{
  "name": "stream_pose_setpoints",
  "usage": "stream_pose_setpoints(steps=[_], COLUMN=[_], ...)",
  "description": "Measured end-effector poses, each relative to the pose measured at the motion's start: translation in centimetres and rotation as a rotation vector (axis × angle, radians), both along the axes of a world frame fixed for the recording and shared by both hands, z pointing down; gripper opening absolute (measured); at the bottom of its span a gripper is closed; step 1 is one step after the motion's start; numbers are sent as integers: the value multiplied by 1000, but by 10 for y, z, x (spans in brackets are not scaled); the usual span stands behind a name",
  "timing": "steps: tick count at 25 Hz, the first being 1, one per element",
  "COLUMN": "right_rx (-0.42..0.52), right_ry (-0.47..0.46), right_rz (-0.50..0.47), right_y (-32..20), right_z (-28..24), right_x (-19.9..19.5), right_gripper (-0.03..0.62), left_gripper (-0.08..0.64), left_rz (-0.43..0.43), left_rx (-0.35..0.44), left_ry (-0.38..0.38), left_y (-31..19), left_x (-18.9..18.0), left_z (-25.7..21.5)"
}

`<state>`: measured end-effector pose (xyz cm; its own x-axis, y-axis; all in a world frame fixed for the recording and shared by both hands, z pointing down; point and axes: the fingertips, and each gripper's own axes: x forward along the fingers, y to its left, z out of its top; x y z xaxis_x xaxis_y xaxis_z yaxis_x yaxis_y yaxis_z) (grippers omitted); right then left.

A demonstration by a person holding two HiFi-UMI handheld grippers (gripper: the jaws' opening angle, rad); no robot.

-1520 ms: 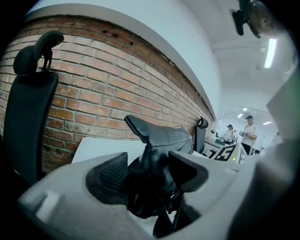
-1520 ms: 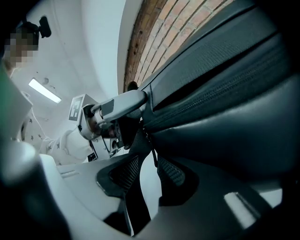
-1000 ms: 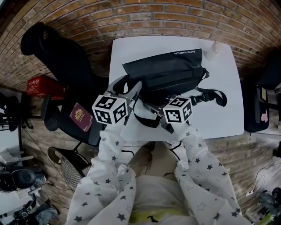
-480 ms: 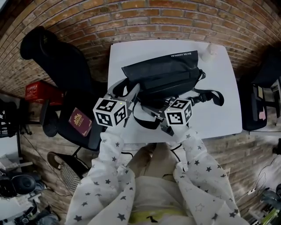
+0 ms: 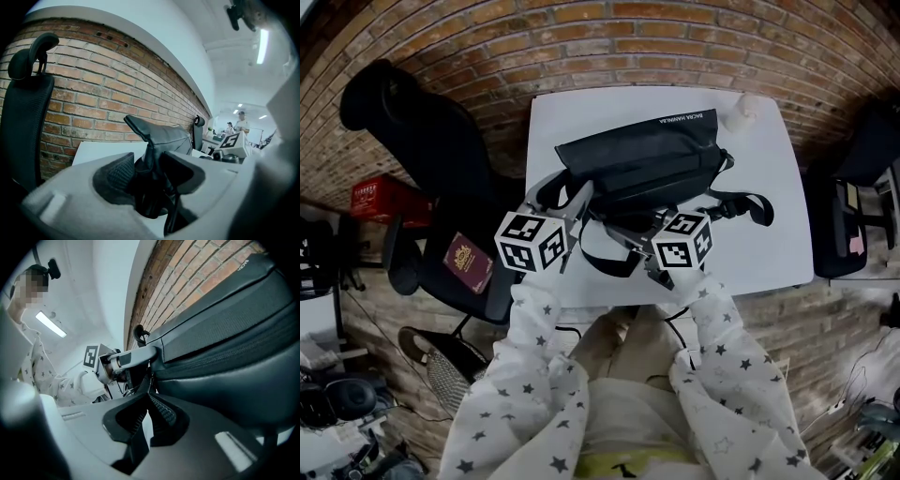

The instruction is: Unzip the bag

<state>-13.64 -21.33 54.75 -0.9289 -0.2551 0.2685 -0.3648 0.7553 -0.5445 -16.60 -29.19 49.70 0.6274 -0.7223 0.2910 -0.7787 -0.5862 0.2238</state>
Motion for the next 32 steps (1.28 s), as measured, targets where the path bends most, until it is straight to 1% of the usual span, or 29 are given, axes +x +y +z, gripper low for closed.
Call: stream_pose_setpoints(steps=[5, 8, 13, 18, 24, 32], right_rx=[33, 42, 48, 51, 94, 112], right_ry=[78, 109, 137, 123, 183, 204], right_rz=[-13, -13, -6, 1, 0, -6], right_y=[-4, -6, -13, -19, -26, -32], right_z=[1, 0, 0, -7, -8, -10], right_x=[8, 15, 28, 37, 47, 51], right_gripper=[18, 17, 17, 17, 17, 17], left_gripper=[201, 199, 198, 198, 198, 198], left_rz=[-10, -19, -31, -40, -51, -59], left_rx=[0, -1, 2, 4, 7, 10], left_ry=[-5, -8, -4, -4, 0, 2], left_y=[1, 2, 0, 1, 2, 1], left_x=[0, -1, -1, -1, -1, -2], left_z=[-1, 0, 0, 0, 1, 2])
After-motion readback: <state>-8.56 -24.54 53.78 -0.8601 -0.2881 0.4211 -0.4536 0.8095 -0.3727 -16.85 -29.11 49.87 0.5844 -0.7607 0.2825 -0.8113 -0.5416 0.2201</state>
